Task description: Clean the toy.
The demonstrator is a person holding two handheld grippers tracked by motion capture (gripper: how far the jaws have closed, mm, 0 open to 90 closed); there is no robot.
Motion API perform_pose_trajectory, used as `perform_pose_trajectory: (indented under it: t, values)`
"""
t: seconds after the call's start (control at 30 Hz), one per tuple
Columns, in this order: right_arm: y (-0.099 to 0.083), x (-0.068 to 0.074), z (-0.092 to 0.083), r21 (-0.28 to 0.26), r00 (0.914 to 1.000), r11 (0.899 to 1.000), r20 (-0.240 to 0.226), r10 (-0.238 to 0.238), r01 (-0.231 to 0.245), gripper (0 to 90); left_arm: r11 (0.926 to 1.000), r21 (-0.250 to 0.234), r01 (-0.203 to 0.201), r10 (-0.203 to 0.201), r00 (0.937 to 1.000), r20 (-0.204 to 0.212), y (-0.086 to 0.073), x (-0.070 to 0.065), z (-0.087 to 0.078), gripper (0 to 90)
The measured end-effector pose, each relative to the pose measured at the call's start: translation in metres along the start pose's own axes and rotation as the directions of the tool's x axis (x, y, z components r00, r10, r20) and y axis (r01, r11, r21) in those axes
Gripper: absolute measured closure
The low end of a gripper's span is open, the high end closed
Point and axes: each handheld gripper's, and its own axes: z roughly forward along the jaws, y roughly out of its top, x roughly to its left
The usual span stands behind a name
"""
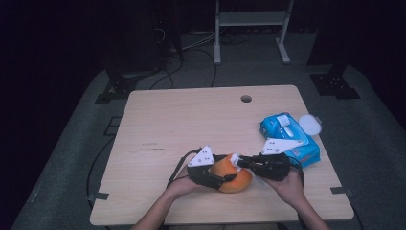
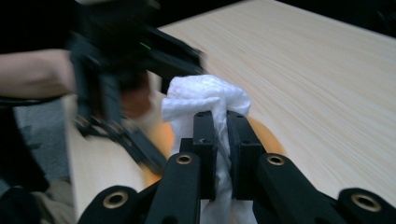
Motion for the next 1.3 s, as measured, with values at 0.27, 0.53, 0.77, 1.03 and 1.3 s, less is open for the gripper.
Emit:
perform_pose_trajectory:
  t: [0.27,0.53,0.77,1.03,1.3]
  values:
    - [-0.008,-0.021,0.005,0.028,0.997,0.999,0.073,0.026,-0.028,82.5,0.9997,-0.003,0.023,-0.023,0.9997,-0.004,-0.005,0.008,-0.009,28.3]
    - [-0.014,-0.007,0.003,0.023,0.9996,0.999,0.017,0.024,-0.024,82.3,0.9861,-0.042,0.161,-0.162,0.9864,-0.029,-0.009,0.022,-0.012,27.4]
    - [-0.007,-0.002,0.012,0.028,0.9991,0.999,0.03,-0.031,0.03,82.4,0.9818,-0.044,0.185,-0.186,0.9821,-0.029,-0.014,0.027,-0.02,27.4]
    - [-0.016,-0.014,0.004,0.027,0.9982,0.999,0.057,0.021,-0.023,82.2,0.9889,-0.037,0.144,-0.145,0.9893,-0.017,-0.013,0.021,-0.016,27.4]
    - [-0.006,-0.007,0.005,-0.012,0.9988,1.0,0.046,-0.016,0.017,81.9,0.9997,0.005,0.024,-0.024,0.9993,0.027,-0.01,0.007,-0.014,26.6]
